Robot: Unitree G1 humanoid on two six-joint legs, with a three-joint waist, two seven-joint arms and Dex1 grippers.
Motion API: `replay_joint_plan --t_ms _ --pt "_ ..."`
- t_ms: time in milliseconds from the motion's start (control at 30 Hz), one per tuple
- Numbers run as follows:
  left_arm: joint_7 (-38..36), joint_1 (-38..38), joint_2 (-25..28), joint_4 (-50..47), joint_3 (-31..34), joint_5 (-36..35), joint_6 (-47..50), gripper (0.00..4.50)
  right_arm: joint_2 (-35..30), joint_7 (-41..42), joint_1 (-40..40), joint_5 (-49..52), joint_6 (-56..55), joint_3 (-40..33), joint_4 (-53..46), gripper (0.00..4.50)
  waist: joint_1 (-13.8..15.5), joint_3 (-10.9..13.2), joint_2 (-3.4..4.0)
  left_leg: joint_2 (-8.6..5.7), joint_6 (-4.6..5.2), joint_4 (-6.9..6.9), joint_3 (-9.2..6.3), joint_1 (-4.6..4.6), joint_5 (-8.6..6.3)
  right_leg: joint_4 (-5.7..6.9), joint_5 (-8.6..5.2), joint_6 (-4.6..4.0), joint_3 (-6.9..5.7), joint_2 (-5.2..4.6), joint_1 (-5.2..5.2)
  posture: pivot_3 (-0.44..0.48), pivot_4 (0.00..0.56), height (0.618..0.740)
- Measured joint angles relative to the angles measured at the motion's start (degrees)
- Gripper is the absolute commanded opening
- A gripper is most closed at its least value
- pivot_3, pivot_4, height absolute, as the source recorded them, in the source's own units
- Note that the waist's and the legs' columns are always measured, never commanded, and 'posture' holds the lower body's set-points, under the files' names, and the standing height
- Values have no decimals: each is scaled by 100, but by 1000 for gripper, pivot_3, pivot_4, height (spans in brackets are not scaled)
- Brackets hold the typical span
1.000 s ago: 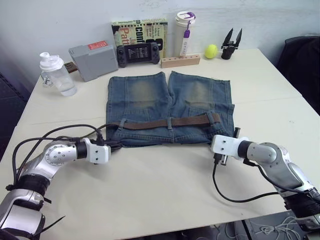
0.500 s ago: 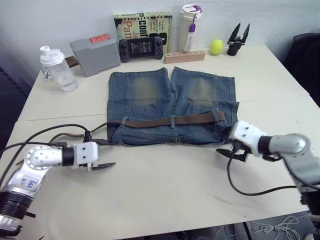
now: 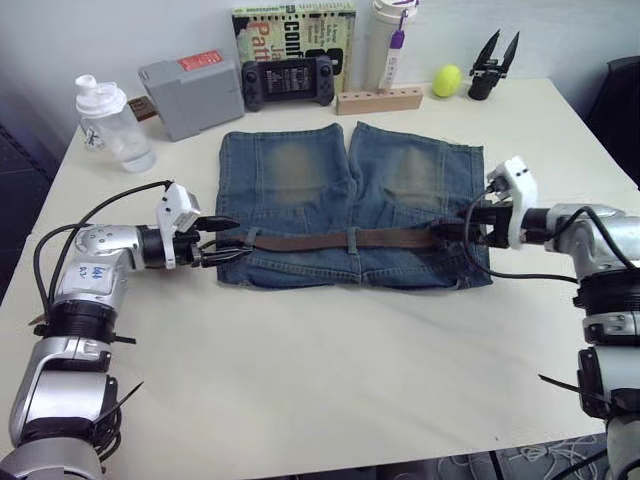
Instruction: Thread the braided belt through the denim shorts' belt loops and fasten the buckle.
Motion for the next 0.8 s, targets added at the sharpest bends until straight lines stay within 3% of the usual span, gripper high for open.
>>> replay_joint_plan --t_ms 100,333,767,800 --pt "-13 -265 -81 355 32 71 53 3750 24 70 -15 11 98 14 84 3676 -19 2 -4 0 0 2 1 0 0 0 0 0 1 -1 1 0 150 731" --pt "64 -974 -222 1569 175 518 -114 3750 78 109 -58 111 89 -78 126 378 -24 4 -9 0 -9 28 5 4 14 18 1 1 11 -5 7 0 150 731" --pt "70 -1661 -792 3028 230 1188 -195 3750 78 33 383 288 156 -255 -645 238 -31 4 -14 -1 -10 36 4 6 15 36 1 0 12 -7 5 0 150 731" --pt "85 -1667 -794 3039 229 1234 -210 3314 87 -22 443 311 190 -292 -738 238 -31 3 -15 -1 -10 36 3 7 15 38 1 0 11 -7 5 0 150 731"
